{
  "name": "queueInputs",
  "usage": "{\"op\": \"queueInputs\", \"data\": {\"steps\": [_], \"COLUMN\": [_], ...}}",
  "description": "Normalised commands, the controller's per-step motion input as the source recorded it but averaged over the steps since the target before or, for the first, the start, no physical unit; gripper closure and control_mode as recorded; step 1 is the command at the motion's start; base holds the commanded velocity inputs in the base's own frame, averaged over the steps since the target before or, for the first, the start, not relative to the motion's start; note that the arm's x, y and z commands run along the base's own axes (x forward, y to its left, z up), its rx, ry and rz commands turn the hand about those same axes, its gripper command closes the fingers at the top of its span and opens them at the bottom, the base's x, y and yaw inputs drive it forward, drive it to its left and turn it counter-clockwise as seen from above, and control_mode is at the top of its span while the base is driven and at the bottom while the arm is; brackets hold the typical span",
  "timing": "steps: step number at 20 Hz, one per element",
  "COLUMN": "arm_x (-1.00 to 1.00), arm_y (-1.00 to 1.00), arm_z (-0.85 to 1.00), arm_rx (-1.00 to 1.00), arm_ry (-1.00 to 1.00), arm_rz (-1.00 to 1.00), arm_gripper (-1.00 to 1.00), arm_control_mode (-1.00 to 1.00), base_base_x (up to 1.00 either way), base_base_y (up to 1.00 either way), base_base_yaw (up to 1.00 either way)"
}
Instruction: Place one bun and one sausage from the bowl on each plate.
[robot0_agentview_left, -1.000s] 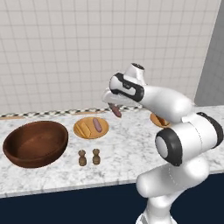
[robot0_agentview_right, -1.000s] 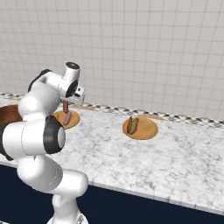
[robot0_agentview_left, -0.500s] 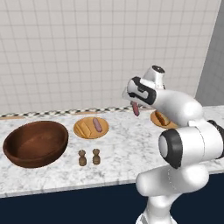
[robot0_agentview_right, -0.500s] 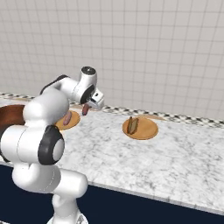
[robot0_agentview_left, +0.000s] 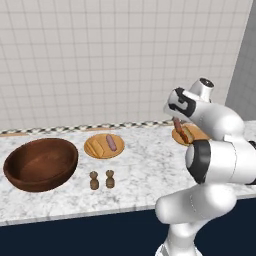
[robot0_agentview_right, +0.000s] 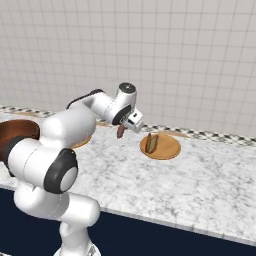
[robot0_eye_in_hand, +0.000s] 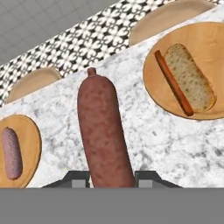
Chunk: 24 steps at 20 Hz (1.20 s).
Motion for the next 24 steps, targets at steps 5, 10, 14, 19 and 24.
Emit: {"op": "queueInputs", "data": {"steps": [5, 10, 14, 19, 24], "arm_x": [0.00, -0.01, 0.00, 0.09, 0.29], "arm_y": [-1.00, -0.98, -0.69, -0.42, -0.16], "arm_z": [-0.29, -0.36, -0.39, -0.26, -0.19], "arm_rx": [0.00, 0.00, 0.00, 0.00, 0.00], "arm_ry": [0.00, -0.01, -0.02, -0.01, 0.00], "arm_rz": [0.08, 0.01, 0.02, 0.02, 0.01], "arm_gripper": [1.00, 1.00, 1.00, 1.00, 1.00], "arm_control_mode": [-1.00, -1.00, -1.00, -1.00, -1.00], "base_base_x": [0.00, 0.00, 0.00, 0.00, 0.00], "base_base_y": [0.00, 0.00, 0.00, 0.00, 0.00], "base_base_yaw": [0.00, 0.00, 0.00, 0.00, 0.00]}}
